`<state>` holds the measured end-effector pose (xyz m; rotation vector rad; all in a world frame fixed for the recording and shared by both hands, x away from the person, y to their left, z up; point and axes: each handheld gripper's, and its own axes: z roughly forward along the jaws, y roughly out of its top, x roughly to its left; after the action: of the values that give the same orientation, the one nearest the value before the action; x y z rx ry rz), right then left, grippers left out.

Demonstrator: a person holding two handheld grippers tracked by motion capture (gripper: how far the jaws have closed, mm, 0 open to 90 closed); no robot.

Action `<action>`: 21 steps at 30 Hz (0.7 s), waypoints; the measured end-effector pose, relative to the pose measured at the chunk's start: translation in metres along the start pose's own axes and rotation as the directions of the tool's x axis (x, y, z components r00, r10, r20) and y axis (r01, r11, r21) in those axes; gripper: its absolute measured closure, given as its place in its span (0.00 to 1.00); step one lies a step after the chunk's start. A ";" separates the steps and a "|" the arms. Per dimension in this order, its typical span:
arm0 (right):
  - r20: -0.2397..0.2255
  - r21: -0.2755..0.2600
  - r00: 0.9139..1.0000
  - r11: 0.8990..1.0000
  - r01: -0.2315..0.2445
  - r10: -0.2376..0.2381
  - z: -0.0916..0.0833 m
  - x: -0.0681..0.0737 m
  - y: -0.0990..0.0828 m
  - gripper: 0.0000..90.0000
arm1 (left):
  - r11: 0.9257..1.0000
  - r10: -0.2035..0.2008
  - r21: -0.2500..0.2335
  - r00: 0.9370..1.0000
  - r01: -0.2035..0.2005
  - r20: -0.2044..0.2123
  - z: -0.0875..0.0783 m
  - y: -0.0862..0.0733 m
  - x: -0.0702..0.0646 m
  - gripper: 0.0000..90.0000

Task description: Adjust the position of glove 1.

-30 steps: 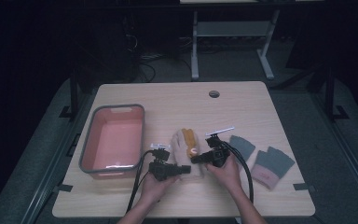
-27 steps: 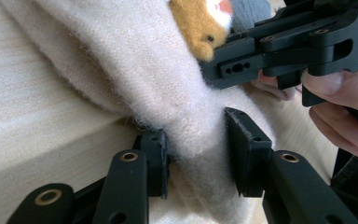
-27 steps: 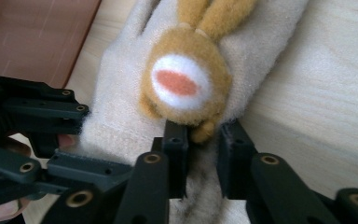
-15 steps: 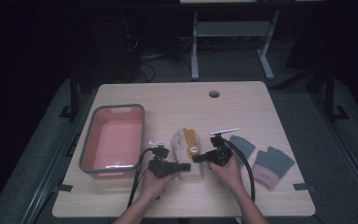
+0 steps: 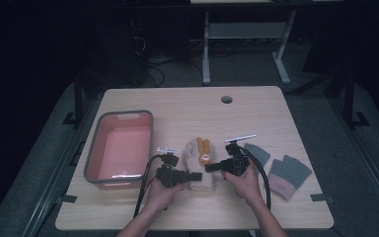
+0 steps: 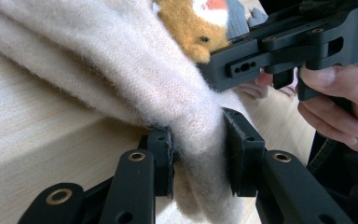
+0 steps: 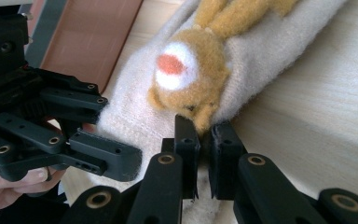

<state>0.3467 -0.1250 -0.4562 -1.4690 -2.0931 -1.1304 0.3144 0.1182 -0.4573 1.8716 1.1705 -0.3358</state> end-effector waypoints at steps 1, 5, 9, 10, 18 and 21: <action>0.000 0.002 1.000 1.000 0.001 -0.001 -0.001 0.000 0.000 0.93 | 1.000 0.002 0.000 1.000 -0.002 0.000 -0.001 0.001 -0.001 0.74; -0.014 -0.015 1.000 1.000 0.006 -0.006 -0.004 0.001 0.000 0.93 | 1.000 0.008 -0.009 1.000 -0.008 0.005 -0.003 0.003 -0.004 0.74; -0.020 -0.019 1.000 1.000 0.003 -0.003 -0.007 0.004 0.000 0.93 | 1.000 0.006 -0.011 1.000 -0.006 0.013 -0.005 0.004 -0.005 0.74; -0.021 -0.019 1.000 1.000 0.003 -0.004 -0.008 0.004 0.001 0.93 | 1.000 0.011 -0.009 1.000 -0.011 0.014 -0.006 0.005 -0.005 0.74; -0.035 -0.037 0.999 0.999 0.013 -0.014 -0.014 0.011 0.003 0.93 | 1.000 0.026 -0.018 0.999 -0.025 0.029 -0.014 0.009 -0.008 0.74; -0.042 -0.045 0.999 0.999 0.014 -0.016 -0.016 0.014 0.005 0.93 | 0.999 0.036 -0.024 0.999 -0.035 0.031 -0.017 0.012 -0.010 0.74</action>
<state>0.3426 -0.1281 -0.4350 -1.4389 -2.0659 -1.2106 0.3152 0.1239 -0.4348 1.8580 1.1145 -0.3291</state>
